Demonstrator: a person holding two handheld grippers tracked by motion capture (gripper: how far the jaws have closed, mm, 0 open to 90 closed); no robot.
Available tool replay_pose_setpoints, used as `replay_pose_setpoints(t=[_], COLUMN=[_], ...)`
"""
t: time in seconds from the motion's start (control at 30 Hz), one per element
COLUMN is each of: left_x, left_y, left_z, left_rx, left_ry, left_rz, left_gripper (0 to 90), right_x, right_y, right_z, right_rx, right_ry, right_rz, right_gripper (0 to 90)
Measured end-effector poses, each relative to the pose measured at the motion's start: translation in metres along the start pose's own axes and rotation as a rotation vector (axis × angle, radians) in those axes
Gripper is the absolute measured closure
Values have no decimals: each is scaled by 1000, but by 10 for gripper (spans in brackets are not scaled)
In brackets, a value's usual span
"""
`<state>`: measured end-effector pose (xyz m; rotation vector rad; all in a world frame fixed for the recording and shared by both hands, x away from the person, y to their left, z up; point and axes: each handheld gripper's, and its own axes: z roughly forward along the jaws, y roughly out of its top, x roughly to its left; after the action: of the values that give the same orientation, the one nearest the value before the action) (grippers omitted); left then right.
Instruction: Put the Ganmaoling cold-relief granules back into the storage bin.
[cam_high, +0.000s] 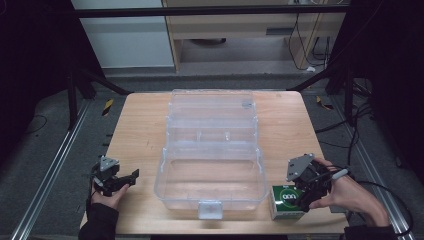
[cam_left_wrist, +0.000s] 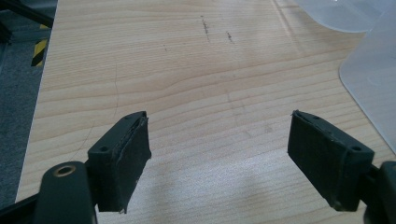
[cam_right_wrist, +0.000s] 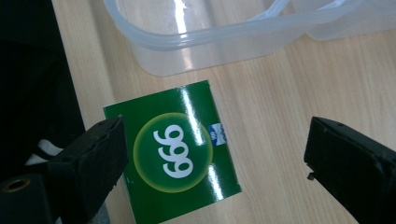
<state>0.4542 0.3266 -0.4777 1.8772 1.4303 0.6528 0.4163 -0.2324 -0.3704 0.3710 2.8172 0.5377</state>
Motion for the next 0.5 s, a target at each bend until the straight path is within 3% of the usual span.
replay_pose_setpoints(t=[0.13,0.5], left_x=[0,0], left_y=[0,0], left_z=[0,1], left_rx=[1,3], left_ry=[-1,0], left_rz=[1,1], left_gripper=[203,202], right_x=[3,9], right_y=[-1,-4], right_z=[6,18], right_rx=[15,51], right_ry=[28,50], right_rz=[-12,-20], right_gripper=[42,26])
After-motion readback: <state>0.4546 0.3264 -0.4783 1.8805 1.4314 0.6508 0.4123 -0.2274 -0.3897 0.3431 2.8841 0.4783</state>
